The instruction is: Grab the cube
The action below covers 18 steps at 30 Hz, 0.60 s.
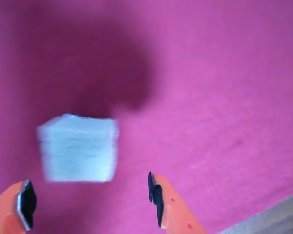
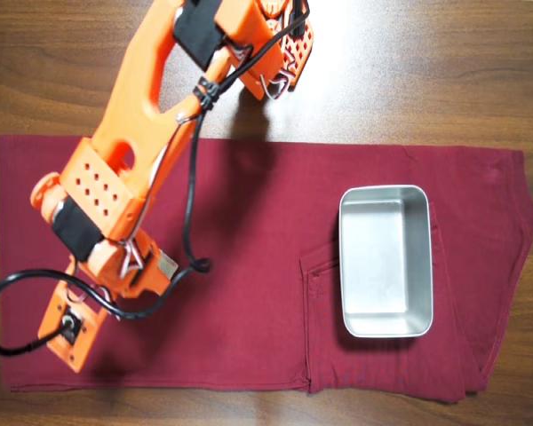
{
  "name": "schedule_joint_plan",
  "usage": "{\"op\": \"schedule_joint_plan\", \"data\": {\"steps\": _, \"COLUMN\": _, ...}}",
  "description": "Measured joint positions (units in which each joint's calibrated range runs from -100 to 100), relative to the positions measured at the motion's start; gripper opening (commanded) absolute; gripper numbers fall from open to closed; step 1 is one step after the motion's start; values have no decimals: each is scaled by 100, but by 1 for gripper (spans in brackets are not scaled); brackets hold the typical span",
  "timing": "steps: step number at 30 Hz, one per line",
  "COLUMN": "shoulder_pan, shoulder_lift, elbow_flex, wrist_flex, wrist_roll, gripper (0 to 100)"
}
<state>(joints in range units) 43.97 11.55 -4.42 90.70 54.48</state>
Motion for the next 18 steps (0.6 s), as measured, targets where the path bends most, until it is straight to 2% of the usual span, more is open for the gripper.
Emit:
{"op": "schedule_joint_plan", "data": {"steps": 12, "shoulder_pan": -179, "shoulder_lift": 564, "elbow_flex": 0, "wrist_flex": -329, "wrist_roll": -137, "gripper": 37}}
{"op": "schedule_joint_plan", "data": {"steps": 16, "shoulder_pan": -249, "shoulder_lift": 694, "elbow_flex": -9, "wrist_flex": -479, "wrist_roll": -190, "gripper": 37}}
{"op": "schedule_joint_plan", "data": {"steps": 18, "shoulder_pan": -229, "shoulder_lift": 868, "elbow_flex": -9, "wrist_flex": -601, "wrist_roll": -230, "gripper": 33}}
